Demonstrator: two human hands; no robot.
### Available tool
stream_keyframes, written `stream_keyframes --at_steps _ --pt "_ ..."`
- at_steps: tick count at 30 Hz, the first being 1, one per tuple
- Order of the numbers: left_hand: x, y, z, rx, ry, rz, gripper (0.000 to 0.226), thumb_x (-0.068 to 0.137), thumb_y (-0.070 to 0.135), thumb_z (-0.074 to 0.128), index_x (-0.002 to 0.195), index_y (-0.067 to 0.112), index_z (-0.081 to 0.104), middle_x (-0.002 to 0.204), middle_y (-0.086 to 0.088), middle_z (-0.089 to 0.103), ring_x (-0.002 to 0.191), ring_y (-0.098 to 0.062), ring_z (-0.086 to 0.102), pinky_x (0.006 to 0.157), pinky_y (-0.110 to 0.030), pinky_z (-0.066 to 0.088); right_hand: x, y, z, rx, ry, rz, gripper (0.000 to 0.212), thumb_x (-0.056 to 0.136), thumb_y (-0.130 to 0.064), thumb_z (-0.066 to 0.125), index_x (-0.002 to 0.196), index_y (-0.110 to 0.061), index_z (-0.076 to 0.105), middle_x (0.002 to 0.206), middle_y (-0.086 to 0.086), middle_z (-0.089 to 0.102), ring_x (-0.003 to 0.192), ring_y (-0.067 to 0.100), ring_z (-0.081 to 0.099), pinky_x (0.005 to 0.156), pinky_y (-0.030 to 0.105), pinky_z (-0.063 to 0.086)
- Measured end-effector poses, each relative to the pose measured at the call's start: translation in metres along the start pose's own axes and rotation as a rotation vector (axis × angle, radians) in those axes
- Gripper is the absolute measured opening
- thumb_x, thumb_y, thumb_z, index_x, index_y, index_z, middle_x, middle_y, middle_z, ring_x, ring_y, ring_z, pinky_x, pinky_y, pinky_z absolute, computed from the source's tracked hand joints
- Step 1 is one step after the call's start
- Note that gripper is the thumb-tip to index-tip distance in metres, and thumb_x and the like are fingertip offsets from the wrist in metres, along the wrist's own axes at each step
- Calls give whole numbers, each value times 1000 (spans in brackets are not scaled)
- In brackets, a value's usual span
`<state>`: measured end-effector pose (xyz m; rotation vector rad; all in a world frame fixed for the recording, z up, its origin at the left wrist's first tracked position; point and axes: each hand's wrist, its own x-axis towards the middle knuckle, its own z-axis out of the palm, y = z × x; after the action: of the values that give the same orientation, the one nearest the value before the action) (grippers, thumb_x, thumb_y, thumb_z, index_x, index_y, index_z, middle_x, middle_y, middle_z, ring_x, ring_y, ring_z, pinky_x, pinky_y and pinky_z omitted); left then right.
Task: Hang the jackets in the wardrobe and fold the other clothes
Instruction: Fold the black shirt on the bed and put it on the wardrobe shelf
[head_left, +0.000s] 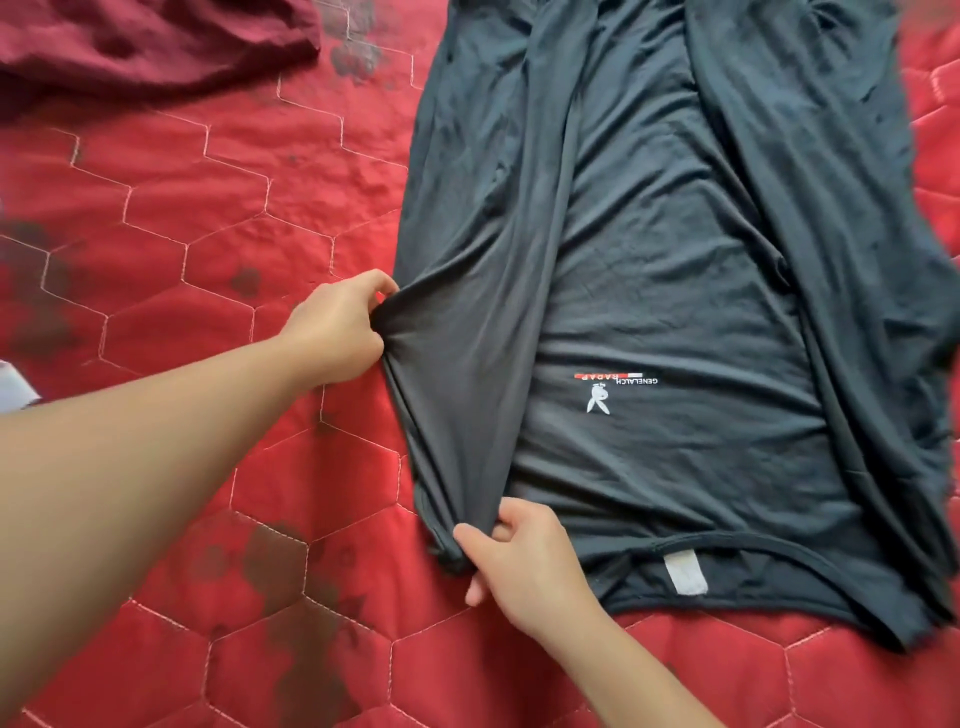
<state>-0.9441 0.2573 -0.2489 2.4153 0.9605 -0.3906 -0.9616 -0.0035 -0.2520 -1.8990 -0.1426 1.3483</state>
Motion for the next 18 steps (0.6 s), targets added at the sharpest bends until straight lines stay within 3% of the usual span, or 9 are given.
stream_keyframes --at_steps 3,6,8,10,14,16,18 --pt "-8 2 10 -21 48 -40 52 74 0 47 117 30 52 106 -6 67 90 -34 60 79 -45 52 0 0 -6 -47 -14 10 17 86 -17 54 79 -1 54 41 -2 53 45 17 64 45 25 42" --pt "-21 7 21 -56 157 -57 57 74 -1 49 122 29 48 115 -8 57 101 -36 56 85 -48 49 -6 5 -20 -107 12 -45 17 85 -19 57 71 -12 52 55 1 65 52 16 67 48 25 47" --pt "-40 15 31 -51 298 -15 60 74 1 56 127 28 48 122 -8 48 108 -35 50 92 -48 45 -16 15 -39 -259 101 -196 10 82 -29 63 75 -23 59 67 -8 68 57 5 62 57 20 46" --pt "-66 28 45 -44 374 136 53 75 8 61 125 22 52 118 -9 50 106 -34 51 93 -50 43 -29 29 -67 -526 238 -378 7 81 -33 65 80 -28 59 70 -16 62 63 2 54 61 19 43" --pt "-123 66 82 -77 175 513 25 79 30 55 97 15 64 84 -1 58 80 -27 57 76 -44 49 -54 65 -127 -862 367 -633 15 76 -24 71 89 -20 65 84 -6 58 78 20 58 65 35 47" --pt "-146 81 103 -36 75 611 29 81 45 54 84 18 65 73 4 58 71 -22 56 69 -37 49 -60 83 -156 -978 421 -675 25 73 -29 71 95 -20 66 91 -2 58 83 24 56 68 37 42" --pt "-165 91 123 48 -51 592 43 78 65 53 86 24 64 76 10 56 76 -17 54 72 -33 46 -66 101 -181 -1073 455 -639 42 70 -33 74 108 -20 65 105 3 57 94 26 54 78 40 39"
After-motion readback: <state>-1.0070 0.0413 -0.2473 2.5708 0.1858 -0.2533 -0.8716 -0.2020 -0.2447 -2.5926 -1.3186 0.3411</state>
